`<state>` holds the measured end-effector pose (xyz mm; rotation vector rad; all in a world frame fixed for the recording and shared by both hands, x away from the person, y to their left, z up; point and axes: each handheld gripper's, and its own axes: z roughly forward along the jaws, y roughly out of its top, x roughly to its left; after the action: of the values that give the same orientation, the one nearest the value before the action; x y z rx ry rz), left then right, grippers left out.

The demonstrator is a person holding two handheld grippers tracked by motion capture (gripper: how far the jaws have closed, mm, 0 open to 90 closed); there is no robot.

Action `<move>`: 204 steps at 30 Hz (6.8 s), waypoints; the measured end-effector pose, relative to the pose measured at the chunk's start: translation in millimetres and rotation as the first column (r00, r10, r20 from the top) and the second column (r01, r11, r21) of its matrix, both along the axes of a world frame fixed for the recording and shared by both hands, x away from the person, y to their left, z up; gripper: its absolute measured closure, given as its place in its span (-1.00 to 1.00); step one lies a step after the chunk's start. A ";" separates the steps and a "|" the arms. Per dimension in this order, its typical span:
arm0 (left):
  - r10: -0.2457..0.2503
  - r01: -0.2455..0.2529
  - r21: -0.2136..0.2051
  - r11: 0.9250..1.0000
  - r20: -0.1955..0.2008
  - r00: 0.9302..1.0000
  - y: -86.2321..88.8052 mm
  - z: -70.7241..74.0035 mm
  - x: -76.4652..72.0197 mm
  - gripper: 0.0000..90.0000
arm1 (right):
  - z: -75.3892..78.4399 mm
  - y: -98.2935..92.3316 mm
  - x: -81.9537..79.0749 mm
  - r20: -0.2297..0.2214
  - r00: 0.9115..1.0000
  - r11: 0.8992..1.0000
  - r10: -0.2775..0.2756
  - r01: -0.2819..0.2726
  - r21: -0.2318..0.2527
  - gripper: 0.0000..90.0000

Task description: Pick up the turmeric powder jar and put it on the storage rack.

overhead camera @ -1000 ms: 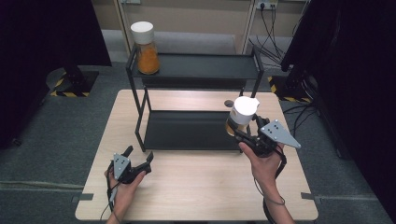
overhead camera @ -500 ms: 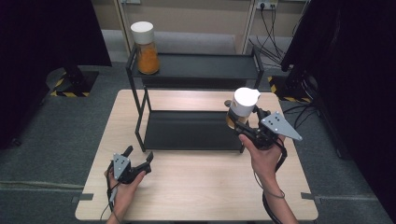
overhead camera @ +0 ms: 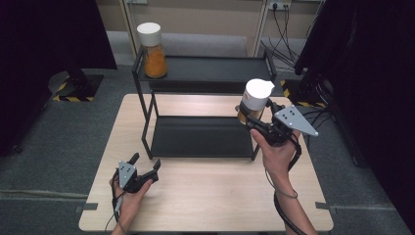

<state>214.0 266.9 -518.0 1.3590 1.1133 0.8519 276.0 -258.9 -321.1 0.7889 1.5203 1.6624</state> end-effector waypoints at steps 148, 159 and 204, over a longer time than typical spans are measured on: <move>-0.008 0.008 -0.017 1.000 0.004 1.000 2.1 -1.6 -0.3 -0.74 | 90.6 62.9 135.6 -0.121 0.975 0.982 -0.187 0.186 -0.015 -0.32; -0.008 0.008 -0.011 1.000 0.005 1.000 1.5 -1.4 -0.4 -0.74 | 89.1 62.1 138.8 -0.131 0.974 0.982 -0.186 0.189 0.012 -0.32; -0.008 0.008 -0.004 1.000 0.009 1.000 -0.4 -1.6 -1.2 -0.74 | 78.5 45.5 97.4 -0.136 0.987 0.996 -0.089 0.090 0.001 -0.88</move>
<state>212.9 266.5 -519.6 1.3544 1.1008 0.8487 373.4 -213.4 -242.5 0.9774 1.5484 1.5758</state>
